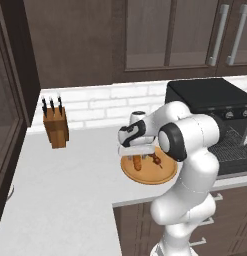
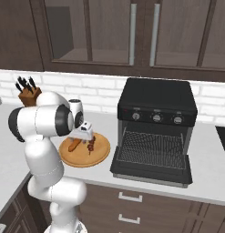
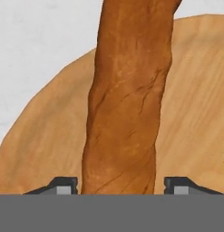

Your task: Pick up the kebab skewer and baguette bread, and place them inside the toaster oven. Close the toaster oven door and start by setting the timer.

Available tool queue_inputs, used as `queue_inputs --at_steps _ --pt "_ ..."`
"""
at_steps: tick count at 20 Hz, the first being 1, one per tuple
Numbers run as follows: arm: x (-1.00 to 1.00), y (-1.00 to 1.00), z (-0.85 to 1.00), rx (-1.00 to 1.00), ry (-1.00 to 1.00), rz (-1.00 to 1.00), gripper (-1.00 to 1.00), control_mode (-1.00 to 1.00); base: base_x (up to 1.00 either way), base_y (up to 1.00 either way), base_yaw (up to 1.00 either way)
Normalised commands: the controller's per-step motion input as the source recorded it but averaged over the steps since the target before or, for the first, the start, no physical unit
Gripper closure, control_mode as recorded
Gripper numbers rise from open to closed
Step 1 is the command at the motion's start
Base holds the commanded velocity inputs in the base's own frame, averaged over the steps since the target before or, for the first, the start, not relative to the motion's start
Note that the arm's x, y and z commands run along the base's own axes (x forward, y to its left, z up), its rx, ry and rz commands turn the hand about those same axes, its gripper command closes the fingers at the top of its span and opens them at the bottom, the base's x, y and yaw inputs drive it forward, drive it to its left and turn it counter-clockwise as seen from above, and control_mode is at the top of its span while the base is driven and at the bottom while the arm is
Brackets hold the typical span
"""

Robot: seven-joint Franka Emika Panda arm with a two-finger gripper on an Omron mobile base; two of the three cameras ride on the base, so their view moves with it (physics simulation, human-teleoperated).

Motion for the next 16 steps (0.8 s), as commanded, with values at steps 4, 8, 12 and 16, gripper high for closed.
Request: queue_inputs --at_steps 4,8,12,16 --pt "-0.13 0.0 0.23 0.04 0.01 0.0 1.0 -1.0 0.0 0.0 0.0" --pt "-0.26 0.0 0.95 0.09 0.0 0.0 1.0 -1.0 0.0 0.0 0.0" --pt "-0.41 0.0 1.0 0.1 -0.03 0.0 1.0 -1.0 0.0 0.0 0.0" --pt "-0.64 -0.29 1.0 0.13 -0.09 -0.09 1.0 -1.0 0.0 0.0 0.0"
